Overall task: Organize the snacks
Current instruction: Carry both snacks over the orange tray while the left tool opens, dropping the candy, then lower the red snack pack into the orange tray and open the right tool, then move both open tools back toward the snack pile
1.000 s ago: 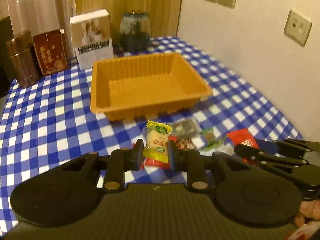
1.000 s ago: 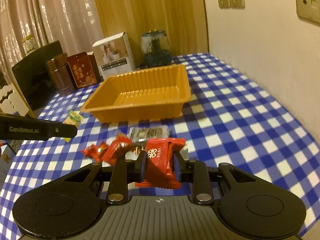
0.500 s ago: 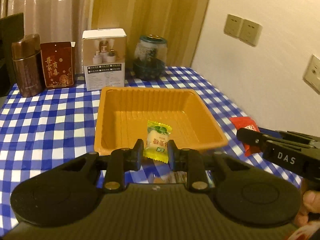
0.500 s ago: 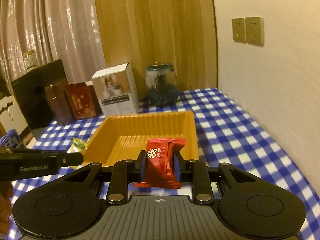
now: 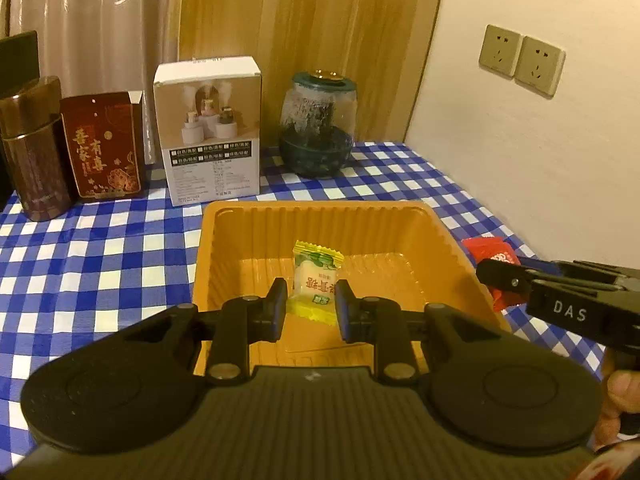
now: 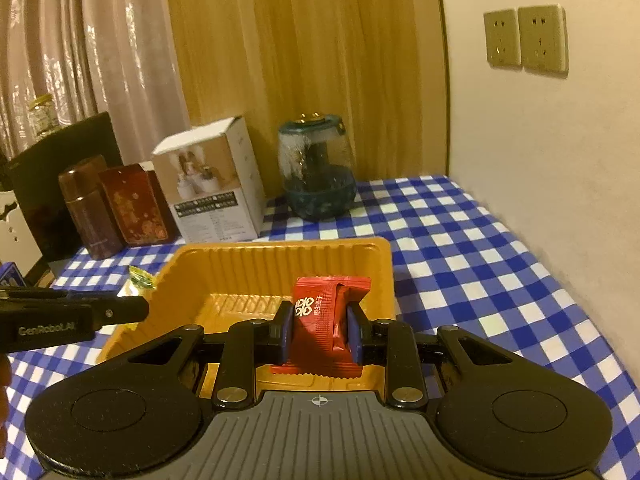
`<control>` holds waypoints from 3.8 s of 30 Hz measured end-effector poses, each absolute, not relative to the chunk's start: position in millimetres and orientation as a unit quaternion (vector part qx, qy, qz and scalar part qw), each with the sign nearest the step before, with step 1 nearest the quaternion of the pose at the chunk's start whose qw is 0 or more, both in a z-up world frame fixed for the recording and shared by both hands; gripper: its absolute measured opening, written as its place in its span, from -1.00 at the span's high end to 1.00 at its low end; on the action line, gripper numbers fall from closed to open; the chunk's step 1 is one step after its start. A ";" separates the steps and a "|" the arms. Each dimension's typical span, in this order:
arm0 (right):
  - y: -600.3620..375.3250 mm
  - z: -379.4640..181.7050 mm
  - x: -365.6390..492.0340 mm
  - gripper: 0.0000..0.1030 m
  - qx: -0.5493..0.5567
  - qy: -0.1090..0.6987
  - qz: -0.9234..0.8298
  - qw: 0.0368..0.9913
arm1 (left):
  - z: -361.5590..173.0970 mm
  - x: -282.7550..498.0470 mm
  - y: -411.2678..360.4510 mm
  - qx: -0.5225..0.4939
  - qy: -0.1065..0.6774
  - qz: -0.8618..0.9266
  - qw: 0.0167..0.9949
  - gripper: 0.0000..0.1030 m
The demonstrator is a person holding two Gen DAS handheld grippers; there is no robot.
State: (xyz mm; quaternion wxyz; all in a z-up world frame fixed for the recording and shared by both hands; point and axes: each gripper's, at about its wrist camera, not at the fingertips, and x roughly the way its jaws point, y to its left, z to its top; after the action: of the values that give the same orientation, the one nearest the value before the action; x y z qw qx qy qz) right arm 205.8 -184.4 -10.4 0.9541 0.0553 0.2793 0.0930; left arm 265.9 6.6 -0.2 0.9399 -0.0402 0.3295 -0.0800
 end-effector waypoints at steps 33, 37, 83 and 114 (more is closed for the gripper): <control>-169.4 -27.0 225.6 0.44 0.079 0.289 0.102 0.949 | -23.6 276.3 27.9 -0.059 0.338 -0.040 0.939 0.08; -171.5 -28.7 227.1 0.44 0.089 0.287 0.099 0.949 | -22.5 276.0 26.3 -0.058 0.335 -0.042 0.939 0.08; -212.8 -5.8 159.4 -0.26 0.104 0.254 0.074 0.959 | -24.1 199.4 4.6 -0.018 0.347 -0.077 0.934 -0.03; -172.1 -81.9 66.5 -0.26 -0.227 0.317 0.255 0.885 | -56.3 136.0 -6.6 0.057 0.389 -0.147 0.908 -0.04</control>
State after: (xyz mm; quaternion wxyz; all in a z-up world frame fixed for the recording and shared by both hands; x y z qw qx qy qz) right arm 66.5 -172.1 -81.9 0.8846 -0.2274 0.3174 0.2551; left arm 136.0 -6.6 -56.3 0.9078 0.0569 0.3885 -0.1473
